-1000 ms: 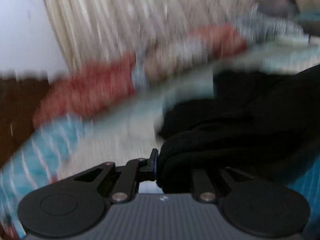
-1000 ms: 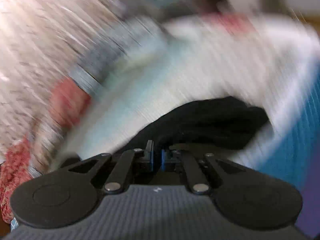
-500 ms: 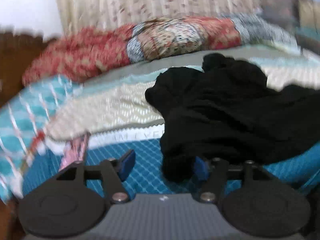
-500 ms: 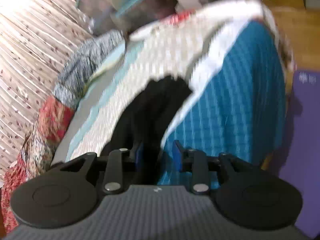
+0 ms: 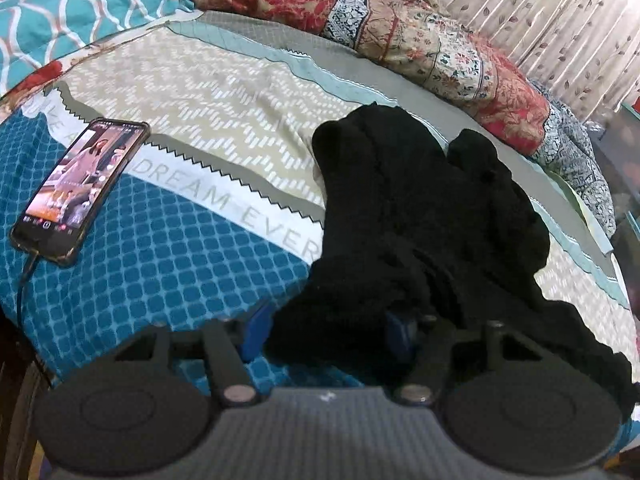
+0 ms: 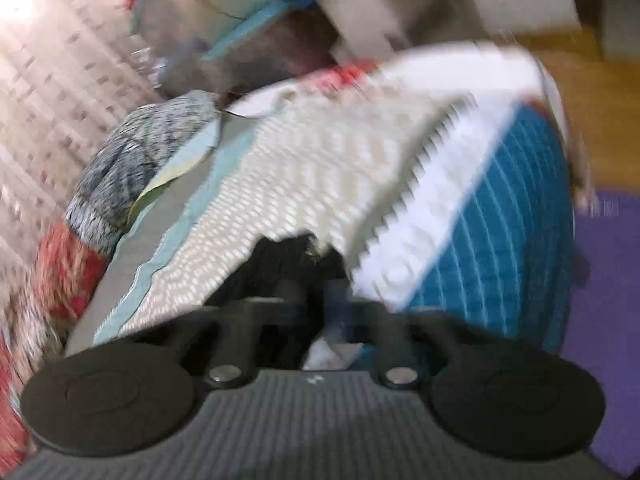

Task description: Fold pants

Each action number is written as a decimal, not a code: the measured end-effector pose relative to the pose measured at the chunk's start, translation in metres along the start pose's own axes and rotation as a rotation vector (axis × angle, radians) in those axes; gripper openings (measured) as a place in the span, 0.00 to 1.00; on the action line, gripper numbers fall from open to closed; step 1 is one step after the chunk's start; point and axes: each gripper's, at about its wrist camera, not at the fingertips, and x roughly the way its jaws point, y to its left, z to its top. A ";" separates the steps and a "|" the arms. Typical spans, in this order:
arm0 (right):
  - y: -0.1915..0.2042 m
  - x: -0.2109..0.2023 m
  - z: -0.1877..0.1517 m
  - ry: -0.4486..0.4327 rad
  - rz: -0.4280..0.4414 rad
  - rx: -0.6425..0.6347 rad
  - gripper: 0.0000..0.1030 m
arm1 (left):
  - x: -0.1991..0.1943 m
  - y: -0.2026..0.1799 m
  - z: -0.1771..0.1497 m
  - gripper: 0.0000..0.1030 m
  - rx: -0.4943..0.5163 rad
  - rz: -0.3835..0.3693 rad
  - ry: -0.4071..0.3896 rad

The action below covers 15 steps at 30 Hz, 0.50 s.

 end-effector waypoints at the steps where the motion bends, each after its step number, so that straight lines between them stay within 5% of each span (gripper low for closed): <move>1: -0.005 -0.008 0.011 -0.044 -0.018 0.003 0.10 | -0.006 0.001 -0.003 0.55 0.005 0.003 -0.004; 5: -0.024 -0.008 0.036 -0.083 -0.242 -0.103 0.12 | -0.032 0.014 -0.011 0.60 0.035 0.023 -0.011; 7: -0.030 -0.003 0.037 -0.083 -0.368 -0.125 0.26 | -0.044 0.021 -0.014 0.68 0.040 0.030 -0.006; 8: -0.035 -0.006 0.039 -0.087 -0.358 -0.096 0.43 | -0.053 0.025 -0.017 0.69 0.042 0.038 -0.016; 11: -0.028 -0.029 0.035 -0.207 -0.283 -0.009 0.44 | -0.074 0.036 -0.015 0.70 0.038 0.085 -0.066; 15: 0.035 -0.020 0.033 -0.143 -0.106 -0.173 0.44 | -0.087 0.048 0.013 0.70 0.021 0.123 -0.145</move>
